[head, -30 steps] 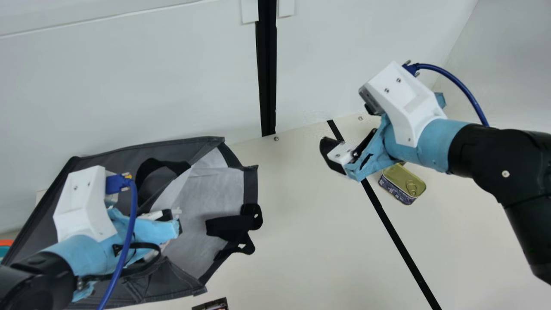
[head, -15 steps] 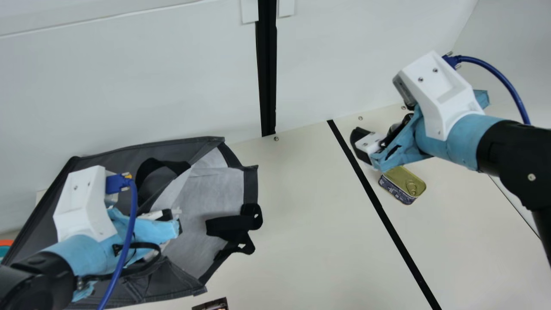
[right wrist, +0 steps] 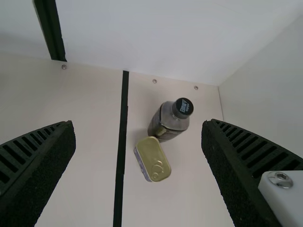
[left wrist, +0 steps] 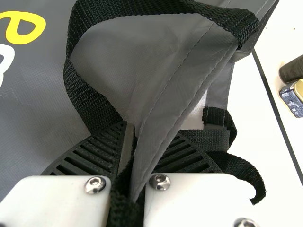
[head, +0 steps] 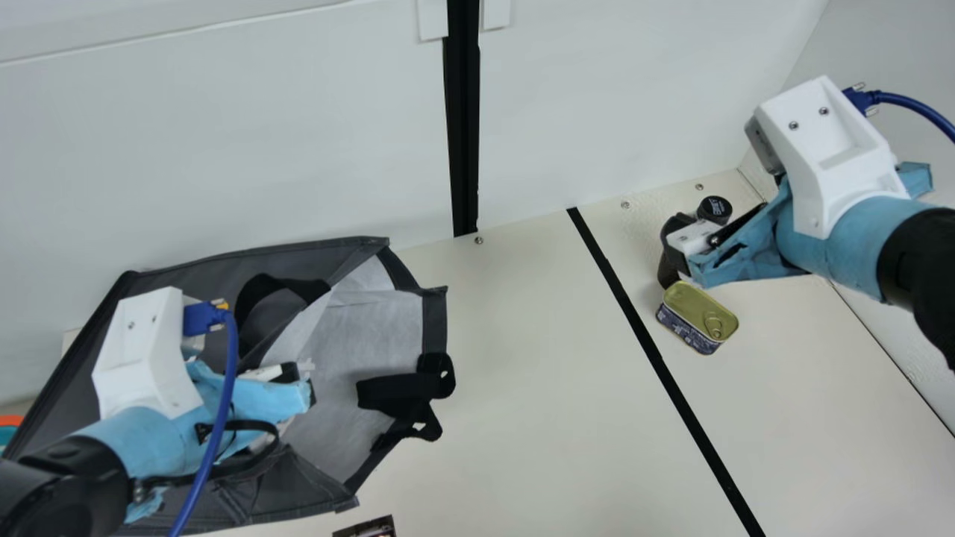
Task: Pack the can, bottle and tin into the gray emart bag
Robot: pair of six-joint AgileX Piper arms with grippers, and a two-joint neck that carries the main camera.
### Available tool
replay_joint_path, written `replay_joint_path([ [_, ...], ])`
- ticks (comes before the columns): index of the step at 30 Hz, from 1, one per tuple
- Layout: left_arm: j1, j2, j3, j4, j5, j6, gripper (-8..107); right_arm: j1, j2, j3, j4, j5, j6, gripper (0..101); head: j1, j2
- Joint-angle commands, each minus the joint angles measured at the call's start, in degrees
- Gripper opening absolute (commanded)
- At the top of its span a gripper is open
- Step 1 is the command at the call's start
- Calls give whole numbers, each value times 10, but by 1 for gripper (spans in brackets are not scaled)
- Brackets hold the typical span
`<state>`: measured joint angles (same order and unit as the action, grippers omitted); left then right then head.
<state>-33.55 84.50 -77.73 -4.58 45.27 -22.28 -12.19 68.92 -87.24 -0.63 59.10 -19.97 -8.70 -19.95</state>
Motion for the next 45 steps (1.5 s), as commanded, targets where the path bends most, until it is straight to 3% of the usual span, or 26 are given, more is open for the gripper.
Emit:
replay_joint_path([
  [1,0,0,0,0,0,0,10,0,-2,-3,-13,9,12,91,-13,0],
  [22,0,0,0,0,0,0,10,21,-41,-35,-83,108,72,91,-13,0],
  [31,0,0,0,0,0,0,10,18,-70,-1,-85,108,80,91,-13,0],
  [45,0,0,0,0,0,0,10,-23,-106,35,-45,108,59,91,-13,0],
])
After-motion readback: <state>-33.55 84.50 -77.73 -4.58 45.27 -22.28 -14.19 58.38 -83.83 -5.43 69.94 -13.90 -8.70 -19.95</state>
